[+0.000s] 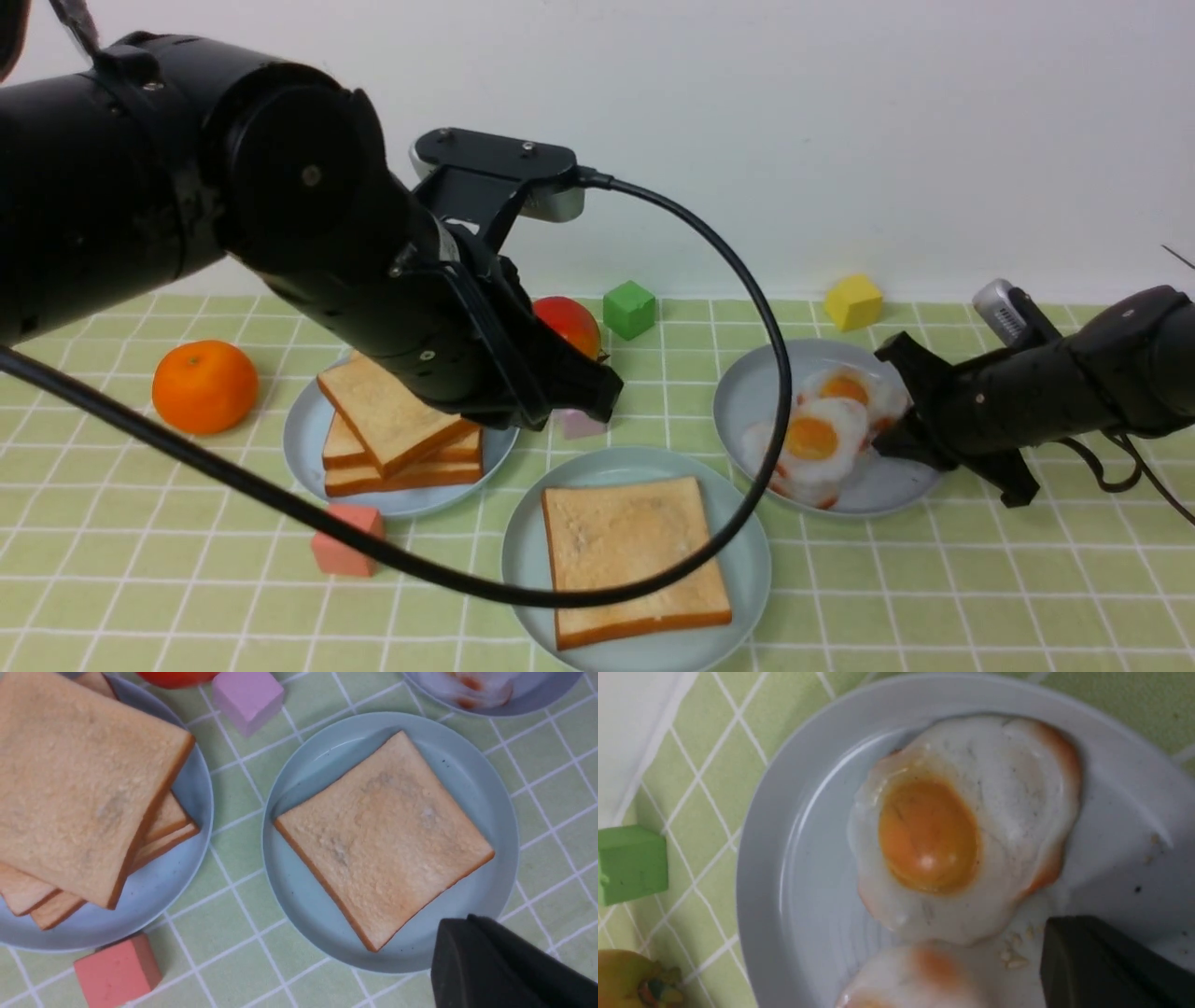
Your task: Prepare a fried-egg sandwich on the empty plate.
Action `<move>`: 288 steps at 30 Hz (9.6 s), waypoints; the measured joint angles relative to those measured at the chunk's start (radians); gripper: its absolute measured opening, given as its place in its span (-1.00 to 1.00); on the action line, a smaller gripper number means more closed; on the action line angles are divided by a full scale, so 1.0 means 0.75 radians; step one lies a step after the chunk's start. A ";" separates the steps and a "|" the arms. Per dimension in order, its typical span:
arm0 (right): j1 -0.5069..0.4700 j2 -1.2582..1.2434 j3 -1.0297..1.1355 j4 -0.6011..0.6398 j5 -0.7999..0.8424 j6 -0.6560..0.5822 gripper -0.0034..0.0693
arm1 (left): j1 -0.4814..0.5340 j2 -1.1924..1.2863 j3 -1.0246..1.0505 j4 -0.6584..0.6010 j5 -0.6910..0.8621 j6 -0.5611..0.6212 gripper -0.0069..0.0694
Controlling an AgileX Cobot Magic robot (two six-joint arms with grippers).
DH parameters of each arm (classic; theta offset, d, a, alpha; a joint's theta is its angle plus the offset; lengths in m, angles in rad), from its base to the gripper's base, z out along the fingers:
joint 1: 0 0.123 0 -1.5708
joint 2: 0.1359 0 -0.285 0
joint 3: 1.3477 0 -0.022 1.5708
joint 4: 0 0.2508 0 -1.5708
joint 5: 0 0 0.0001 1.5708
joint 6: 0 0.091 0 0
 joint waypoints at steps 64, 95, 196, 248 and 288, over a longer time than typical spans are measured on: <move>0.000 -0.054 -0.089 0.046 0.203 -0.309 -0.90 | 0.000 -0.076 0.000 0.048 0.092 -0.026 -0.80; 0.496 -0.060 -0.089 -0.010 0.178 -0.344 -0.51 | 0.000 -0.493 0.443 0.458 0.066 -0.515 -0.77; 0.905 -0.983 -0.005 -1.353 0.883 0.536 -0.91 | 0.803 0.435 -0.184 -1.189 0.154 0.817 -0.58; 0.905 -1.261 0.108 -1.396 0.676 0.579 -0.73 | 0.504 0.104 0.076 -0.440 0.038 0.028 0.64; 0.905 -2.263 1.067 -1.534 0.035 0.458 -0.60 | 0.504 -1.574 0.914 -0.335 0.160 -0.282 -0.85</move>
